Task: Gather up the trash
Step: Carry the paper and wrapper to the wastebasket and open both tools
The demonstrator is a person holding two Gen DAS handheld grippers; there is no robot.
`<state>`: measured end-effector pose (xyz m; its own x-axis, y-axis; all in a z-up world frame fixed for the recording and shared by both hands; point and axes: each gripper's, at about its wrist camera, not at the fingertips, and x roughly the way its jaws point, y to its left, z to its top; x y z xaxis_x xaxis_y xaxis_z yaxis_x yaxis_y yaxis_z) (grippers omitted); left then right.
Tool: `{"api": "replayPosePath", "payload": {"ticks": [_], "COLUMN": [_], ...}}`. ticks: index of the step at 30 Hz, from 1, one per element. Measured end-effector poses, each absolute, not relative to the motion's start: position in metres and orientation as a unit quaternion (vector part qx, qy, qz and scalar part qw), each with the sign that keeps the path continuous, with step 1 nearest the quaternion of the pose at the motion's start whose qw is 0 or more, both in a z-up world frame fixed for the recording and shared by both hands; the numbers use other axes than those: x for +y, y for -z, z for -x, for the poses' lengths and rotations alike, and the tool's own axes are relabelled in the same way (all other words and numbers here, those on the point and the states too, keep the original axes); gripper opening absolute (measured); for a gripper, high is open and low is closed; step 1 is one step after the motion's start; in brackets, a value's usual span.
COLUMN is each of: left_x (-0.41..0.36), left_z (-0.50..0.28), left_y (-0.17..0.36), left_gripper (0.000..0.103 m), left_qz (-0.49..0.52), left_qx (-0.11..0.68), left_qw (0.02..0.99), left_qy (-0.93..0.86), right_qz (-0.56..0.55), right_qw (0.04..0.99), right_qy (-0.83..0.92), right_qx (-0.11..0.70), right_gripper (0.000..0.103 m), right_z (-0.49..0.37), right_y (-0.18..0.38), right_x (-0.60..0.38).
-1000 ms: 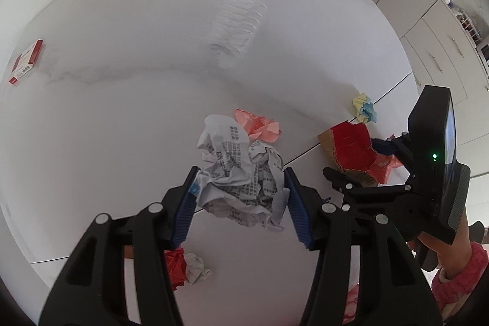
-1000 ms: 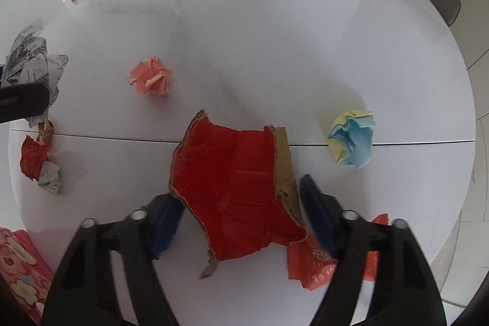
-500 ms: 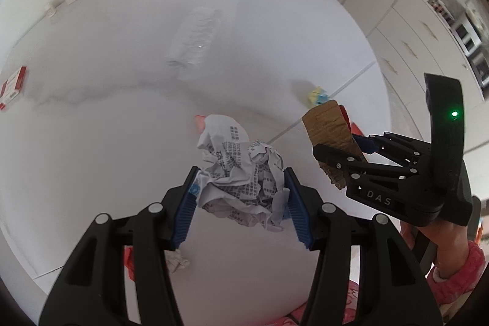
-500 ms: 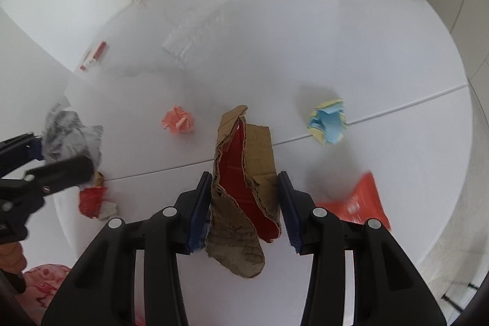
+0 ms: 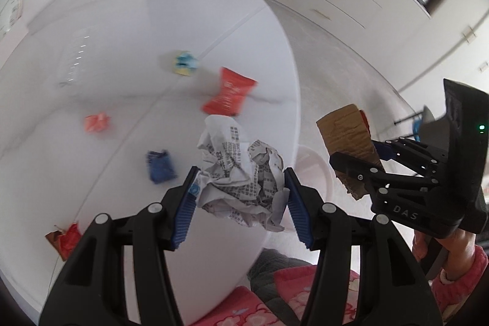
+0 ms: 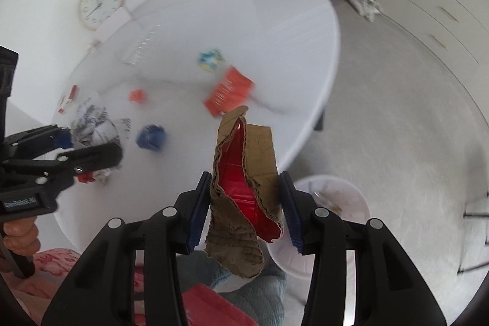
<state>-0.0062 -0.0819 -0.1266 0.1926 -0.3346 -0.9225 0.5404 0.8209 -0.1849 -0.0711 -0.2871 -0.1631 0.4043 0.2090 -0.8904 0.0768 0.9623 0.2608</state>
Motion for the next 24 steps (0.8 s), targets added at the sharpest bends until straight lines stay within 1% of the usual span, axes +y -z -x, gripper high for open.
{"api": "replayPosePath", "payload": {"ticks": [4,6,7,8,9,12,16,24], "left_x": [-0.111,-0.122,-0.126,-0.13,-0.135,-0.147,-0.17,-0.218], "left_z": [0.027,0.033,0.037,0.038,0.042,0.047,0.055,0.062], "left_y": [0.13,0.132,0.133,0.135,0.136,0.141,0.151,0.176], "left_gripper": [0.054,0.054,0.054,0.054,0.054,0.054,0.054,0.054], "left_qz": [-0.114,-0.124,-0.129,-0.133,-0.138,-0.153,-0.168,-0.187], "left_qx": [0.571,0.571,0.572,0.573,0.574,0.576,0.582,0.596], "left_qw": [0.751,0.745,0.742,0.74,0.737,0.73,0.716,0.684], "left_qy": [0.312,0.32,0.324,0.326,0.329,0.335,0.348,0.376], "right_qz": [-0.145,-0.152,-0.155,-0.154,-0.153,-0.161,-0.171,-0.178], "right_qw": [0.811,0.801,0.795,0.791,0.789,0.78,0.788,0.802], "right_qy": [0.001,0.015,0.023,0.035,0.044,0.069,0.104,0.152], "right_qx": [0.566,0.579,0.586,0.591,0.594,0.601,0.583,0.55], "right_gripper": [0.049,0.059,0.071,0.077,0.079,0.082,0.091,0.093], "right_z": [0.097,0.105,0.108,0.111,0.117,0.13,0.145,0.171], "right_y": [0.192,0.21,0.219,0.227,0.231,0.235,0.22,0.189], "right_x": [-0.311,-0.324,-0.328,-0.331,-0.334,-0.349,-0.369,-0.403]}}
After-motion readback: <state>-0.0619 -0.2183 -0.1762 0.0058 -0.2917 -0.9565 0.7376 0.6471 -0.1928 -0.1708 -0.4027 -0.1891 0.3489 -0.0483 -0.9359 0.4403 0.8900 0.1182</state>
